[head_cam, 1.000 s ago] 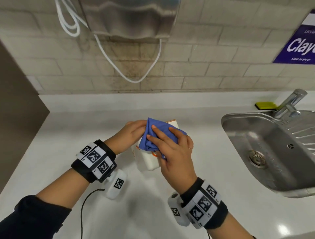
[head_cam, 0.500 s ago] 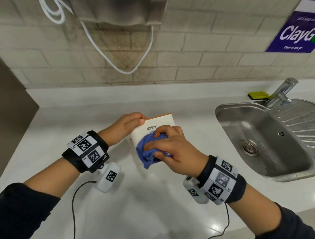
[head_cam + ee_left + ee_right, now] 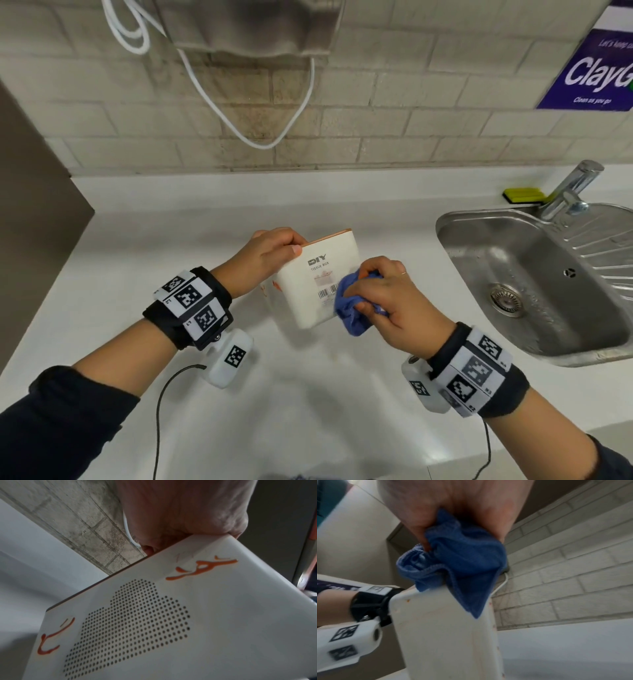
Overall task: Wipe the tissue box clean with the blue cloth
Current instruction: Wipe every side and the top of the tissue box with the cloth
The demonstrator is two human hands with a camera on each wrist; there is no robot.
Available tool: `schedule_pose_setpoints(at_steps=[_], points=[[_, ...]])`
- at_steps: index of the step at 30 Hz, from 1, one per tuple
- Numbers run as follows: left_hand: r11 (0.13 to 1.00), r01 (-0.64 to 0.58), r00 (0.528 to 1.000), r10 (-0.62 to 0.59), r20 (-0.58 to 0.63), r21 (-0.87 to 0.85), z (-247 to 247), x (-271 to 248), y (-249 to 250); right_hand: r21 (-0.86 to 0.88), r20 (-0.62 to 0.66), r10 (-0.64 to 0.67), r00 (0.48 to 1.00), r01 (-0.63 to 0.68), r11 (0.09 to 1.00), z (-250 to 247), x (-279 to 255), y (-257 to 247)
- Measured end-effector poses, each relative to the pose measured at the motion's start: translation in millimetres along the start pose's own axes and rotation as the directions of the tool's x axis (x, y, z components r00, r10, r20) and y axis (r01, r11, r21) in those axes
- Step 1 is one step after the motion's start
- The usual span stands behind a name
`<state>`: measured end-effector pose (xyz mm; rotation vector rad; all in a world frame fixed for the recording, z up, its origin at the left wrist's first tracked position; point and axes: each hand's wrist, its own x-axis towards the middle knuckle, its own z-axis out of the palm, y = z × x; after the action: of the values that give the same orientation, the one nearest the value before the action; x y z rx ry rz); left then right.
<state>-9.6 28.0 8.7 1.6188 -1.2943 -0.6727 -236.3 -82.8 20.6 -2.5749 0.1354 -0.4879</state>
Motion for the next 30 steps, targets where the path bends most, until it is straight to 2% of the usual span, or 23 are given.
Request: schedule_pose_setpoints(at_steps=[2, 4, 7, 10, 12, 14, 16, 18, 20, 22, 24, 25, 26, 27, 28, 30], points=[[1.000, 0.003, 1.000, -0.003, -0.013, 0.006, 1, -1, -3, 0.013, -0.073, 0.108, 0.991, -0.107, 0.994, -10, -7, 9], [0.999, 0.026, 0.999, -0.025, -0.022, 0.040, 1, -1, -10, 0.062, -0.187, 0.202, 0.961, -0.193, 0.979, -19, -8, 13], [0.993, 0.030, 1.000, -0.029, -0.009, 0.113, 3, -4, -14, 0.255, -0.322, 0.251, 0.913, -0.172, 0.951, -21, 4, -7], [0.976, 0.012, 0.999, -0.018, 0.029, 0.218, 8, -14, 1, 0.284, -0.368, 0.236, 0.899, -0.133, 0.950, -10, 20, -34], [0.930, -0.064, 0.992, 0.021, 0.123, 0.363, 11, -29, 12, 0.299, -0.438, 0.269, 0.858, -0.143, 0.943, -10, 20, -38], [0.823, -0.217, 0.957, 0.075, 0.280, 0.525, 17, -54, 8, 0.346, -0.507, 0.321, 0.800, -0.152, 0.926, -13, 12, -30], [0.710, -0.347, 0.907, 0.089, 0.411, 0.613, 25, -81, -12, 0.387, -0.502, 0.375, 0.779, -0.186, 0.903, -14, -2, -15], [0.657, -0.361, 0.877, -0.003, 0.481, 0.661, 26, -103, -29, 0.422, -0.440, 0.428, 0.790, -0.238, 0.874, -10, -16, 1], [0.603, -0.361, 0.874, -0.047, 0.484, 0.711, 16, -113, -41, 0.433, -0.402, 0.444, 0.801, -0.261, 0.863, -3, -26, 11], [0.565, -0.363, 0.896, -0.006, 0.443, 0.741, 2, -118, -47, 0.435, -0.368, 0.453, 0.812, -0.280, 0.856, 7, -31, 18], [0.551, -0.297, 0.939, 0.021, 0.343, 0.780, -10, -124, -50, 0.459, -0.321, 0.469, 0.823, -0.298, 0.837, 17, -31, 20], [0.566, -0.206, 0.966, -0.014, 0.260, 0.798, -13, -129, -50, 0.471, -0.295, 0.470, 0.832, -0.301, 0.829, 23, -29, 19], [0.598, -0.071, 0.982, -0.101, 0.163, 0.799, -12, -134, -50, 0.482, -0.275, 0.466, 0.841, -0.298, 0.824, 28, -26, 17], [0.634, 0.090, 0.975, -0.214, 0.062, 0.768, -8, -141, -48, 0.496, -0.257, 0.462, 0.849, -0.295, 0.817, 35, -22, 13], [0.671, 0.244, 0.949, -0.313, -0.031, 0.700, 0, -148, -45, 0.508, -0.234, 0.452, 0.861, -0.288, 0.812, 42, -16, 7], [0.753, 0.426, 0.900, -0.410, -0.149, 0.501, 26, -158, -38, 0.520, -0.165, 0.376, 0.912, -0.244, 0.818, 59, -4, -7]])
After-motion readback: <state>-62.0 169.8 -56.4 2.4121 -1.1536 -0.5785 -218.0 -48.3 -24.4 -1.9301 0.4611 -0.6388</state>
